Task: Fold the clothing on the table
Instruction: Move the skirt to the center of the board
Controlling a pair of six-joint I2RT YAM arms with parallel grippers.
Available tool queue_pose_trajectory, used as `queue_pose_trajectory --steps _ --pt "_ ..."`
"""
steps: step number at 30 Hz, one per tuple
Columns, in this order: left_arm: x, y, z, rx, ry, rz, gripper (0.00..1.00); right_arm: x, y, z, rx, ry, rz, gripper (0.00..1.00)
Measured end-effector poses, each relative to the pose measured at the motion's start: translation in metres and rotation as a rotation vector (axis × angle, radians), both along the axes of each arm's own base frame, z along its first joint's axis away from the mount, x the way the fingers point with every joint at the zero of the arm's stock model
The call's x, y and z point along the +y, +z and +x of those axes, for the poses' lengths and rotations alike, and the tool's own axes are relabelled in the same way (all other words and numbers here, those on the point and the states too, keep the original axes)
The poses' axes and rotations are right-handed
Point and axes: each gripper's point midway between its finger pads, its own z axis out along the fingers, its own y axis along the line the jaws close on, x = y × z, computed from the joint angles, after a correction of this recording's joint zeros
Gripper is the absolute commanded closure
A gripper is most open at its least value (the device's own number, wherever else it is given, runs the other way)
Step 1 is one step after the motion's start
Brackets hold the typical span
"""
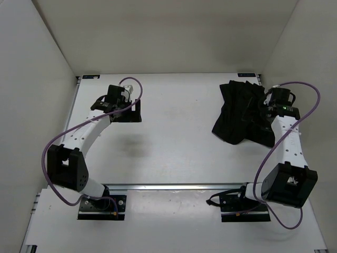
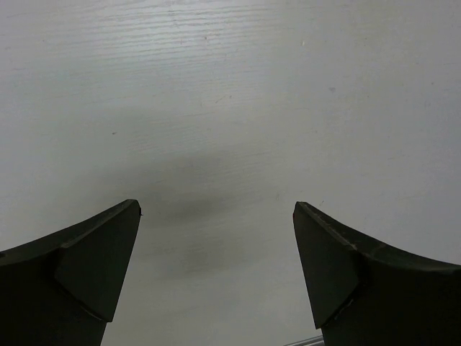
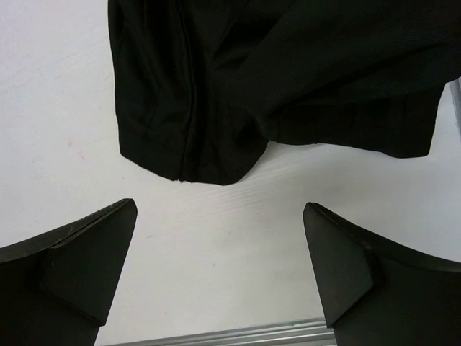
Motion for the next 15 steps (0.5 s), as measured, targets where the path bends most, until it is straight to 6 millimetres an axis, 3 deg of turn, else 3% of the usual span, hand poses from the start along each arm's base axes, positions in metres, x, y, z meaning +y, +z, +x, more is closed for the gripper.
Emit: queue_pose_trajectory --steps 6,9,15 --pt "-0.016 0.018 0.000 -0.095 -0.041 0.046 0.01 -0.017 0.008 0.008 -0.050 -0.069 0.022 0.06" --pt "-0.023 0.025 0.003 -0.134 -0.074 0.045 0.01 -0.028 0.018 0.016 -0.083 -0.096 -0.004 0.02" --pt "-0.010 0.028 0.012 -0.190 -0.120 -0.009 0.01 -0.043 0.025 0.046 -0.132 -0.111 -0.049 0.01"
